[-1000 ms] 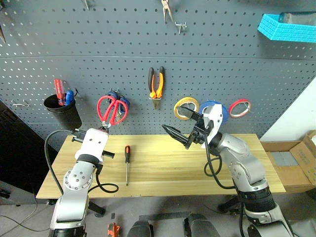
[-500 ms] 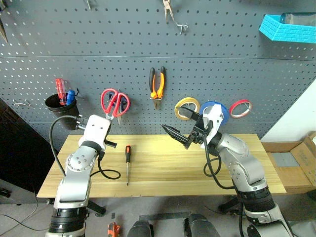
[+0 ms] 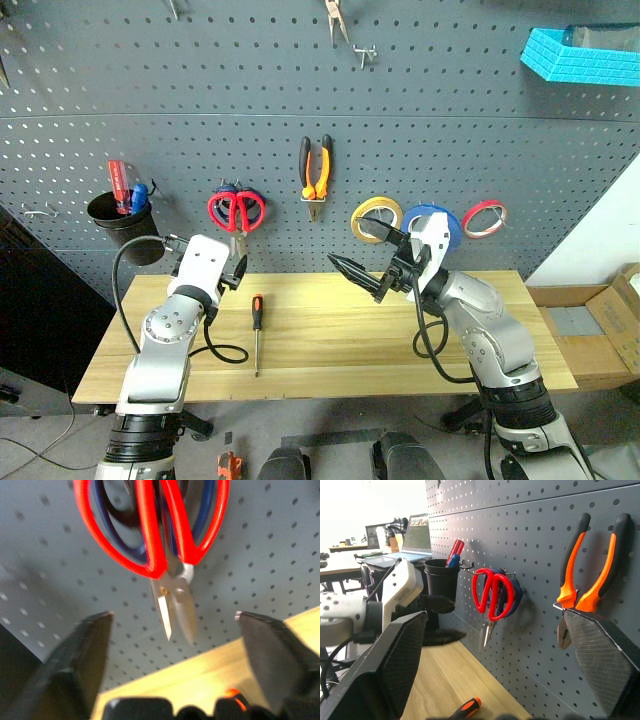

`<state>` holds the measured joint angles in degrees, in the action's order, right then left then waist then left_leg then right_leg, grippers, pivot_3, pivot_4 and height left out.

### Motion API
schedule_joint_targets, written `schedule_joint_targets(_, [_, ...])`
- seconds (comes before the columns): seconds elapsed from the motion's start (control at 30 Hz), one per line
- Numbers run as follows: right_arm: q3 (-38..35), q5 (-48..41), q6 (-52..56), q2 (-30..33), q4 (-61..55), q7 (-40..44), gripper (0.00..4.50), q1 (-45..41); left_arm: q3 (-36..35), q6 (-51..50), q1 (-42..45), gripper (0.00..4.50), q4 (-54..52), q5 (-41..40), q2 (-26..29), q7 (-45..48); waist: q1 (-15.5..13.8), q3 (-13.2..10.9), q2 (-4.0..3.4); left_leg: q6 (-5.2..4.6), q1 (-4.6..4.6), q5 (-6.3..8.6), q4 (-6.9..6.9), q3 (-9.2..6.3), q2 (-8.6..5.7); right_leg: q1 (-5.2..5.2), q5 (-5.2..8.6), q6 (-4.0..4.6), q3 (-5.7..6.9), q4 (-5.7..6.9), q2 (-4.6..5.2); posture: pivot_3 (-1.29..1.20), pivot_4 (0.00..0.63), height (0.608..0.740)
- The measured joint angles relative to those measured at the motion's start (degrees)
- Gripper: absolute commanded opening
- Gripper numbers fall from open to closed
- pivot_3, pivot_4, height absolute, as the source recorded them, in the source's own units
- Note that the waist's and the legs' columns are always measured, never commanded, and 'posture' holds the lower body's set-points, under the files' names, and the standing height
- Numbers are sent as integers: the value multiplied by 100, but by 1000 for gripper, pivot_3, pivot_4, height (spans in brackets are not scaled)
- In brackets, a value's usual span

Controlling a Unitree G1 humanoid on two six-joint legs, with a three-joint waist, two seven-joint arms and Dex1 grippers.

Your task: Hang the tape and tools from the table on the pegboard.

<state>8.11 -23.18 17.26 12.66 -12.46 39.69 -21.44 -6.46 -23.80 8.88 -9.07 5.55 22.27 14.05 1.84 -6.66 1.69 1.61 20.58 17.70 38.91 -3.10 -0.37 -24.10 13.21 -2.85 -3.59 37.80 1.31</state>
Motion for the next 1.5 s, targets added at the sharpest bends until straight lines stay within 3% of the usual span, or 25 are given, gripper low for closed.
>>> schedule_joint_targets(0.23, [507, 621, -124, 223, 524, 172, 4500, -17, 134, -232, -443, 4394, 591, -112, -717, -260, -5, -3, -2, 0, -10, 0, 1, 2, -4, 7, -1, 1, 2, 3, -1, -22, 114, 740])
schedule_joint_targets(0.4, [1117, 1283, -660, 237, 1164, 475, 4500, -471, 148, -166, 131, 4394, 1796, -221, -1070, -476, 6, -26, -4, -1, -19, -2, 5, 5, -2, 14, -3, 5, 5, 5, -12, -43, 148, 740])
schedule_joint_targets(0.63, [1545, 1547, -904, 61, 1522, 841, 4500, -594, 210, 511, 1377, 4394, 3693, -206, -986, -496, 20, -164, -18, -3, -58, 0, 0, -8, -1, 59, -2, 7, 11, -16, -11, -51, 190, 740])
schedule_joint_targets(0.8, [1559, 1546, -804, 44, 1520, 887, 4500, -587, 206, 937, 1789, 4394, 5067, -204, -966, -612, 59, -273, -19, -4, -55, 1, -5, -14, 1, 57, -1, 8, 13, -25, -10, -61, 209, 740])
schedule_joint_targets(1.2, [1492, 1538, -562, 230, 1473, 892, 4500, -500, -322, 936, 2041, 4394, 5674, -779, -1157, -1020, 136, -392, -13, -3, -49, 2, -7, -23, 6, 58, 0, 4, 24, -29, 6, -54, 219, 740])
schedule_joint_targets(1.3, [1492, 1538, -548, 240, 1470, 896, 4500, -500, -348, 835, 2138, 3778, 5756, -829, -1156, -1089, 141, -392, -13, -3, -51, 1, -7, -23, 3, 61, 1, 4, 25, -29, 4, -49, 213, 740])
schedule_joint_targets(1.5, [1493, 1543, -549, 258, 1469, 902, 4500, -500, -375, 630, 2268, 1662, 5825, -872, -1098, -1136, 150, -392, -13, -3, -52, 2, -11, -25, 4, 61, 0, 4, 27, -35, 3, -44, 203, 740])
